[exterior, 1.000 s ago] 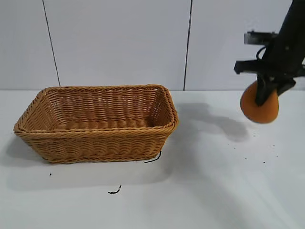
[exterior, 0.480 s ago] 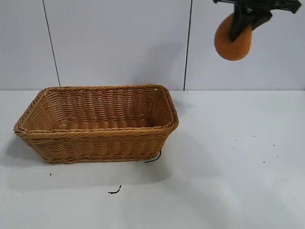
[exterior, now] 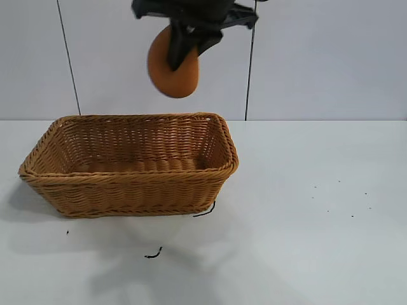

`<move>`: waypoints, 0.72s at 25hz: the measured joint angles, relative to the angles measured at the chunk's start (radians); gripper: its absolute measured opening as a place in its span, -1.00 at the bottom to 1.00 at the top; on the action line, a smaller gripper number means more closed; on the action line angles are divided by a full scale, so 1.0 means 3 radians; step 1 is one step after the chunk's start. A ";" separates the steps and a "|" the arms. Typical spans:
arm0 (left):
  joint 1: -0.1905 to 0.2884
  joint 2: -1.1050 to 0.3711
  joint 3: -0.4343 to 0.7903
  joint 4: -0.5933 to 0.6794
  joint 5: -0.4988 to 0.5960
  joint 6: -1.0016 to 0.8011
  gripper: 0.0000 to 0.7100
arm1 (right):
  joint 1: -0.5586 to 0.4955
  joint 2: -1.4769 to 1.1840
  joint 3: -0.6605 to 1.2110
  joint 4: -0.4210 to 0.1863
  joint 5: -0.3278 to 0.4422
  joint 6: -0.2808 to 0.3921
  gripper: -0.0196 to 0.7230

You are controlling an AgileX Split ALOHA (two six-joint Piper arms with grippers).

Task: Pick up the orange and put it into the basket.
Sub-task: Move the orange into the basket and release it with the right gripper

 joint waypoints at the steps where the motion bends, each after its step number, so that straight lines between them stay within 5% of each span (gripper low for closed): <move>1: 0.0000 0.0000 0.0000 0.0000 0.0000 0.0000 0.80 | 0.0000 0.0090 0.0000 -0.0003 -0.0022 0.0000 -0.77; 7: 0.0000 0.0000 0.0000 0.0000 0.0000 0.0000 0.80 | -0.0010 0.0296 0.0000 -0.0101 -0.0043 0.0000 -0.69; 10: 0.0000 0.0000 0.0000 0.0000 0.0000 0.0000 0.80 | -0.0010 0.0292 -0.0006 -0.0116 -0.0046 0.0000 -0.20; 13: 0.0000 0.0000 0.0000 0.0000 0.0000 0.0000 0.80 | -0.0010 0.0281 -0.0054 -0.0159 0.0031 0.0000 0.52; 18: 0.0000 0.0000 0.0000 0.0000 0.0000 0.0000 0.80 | -0.0021 0.0276 -0.0540 -0.0374 0.0533 0.0012 0.80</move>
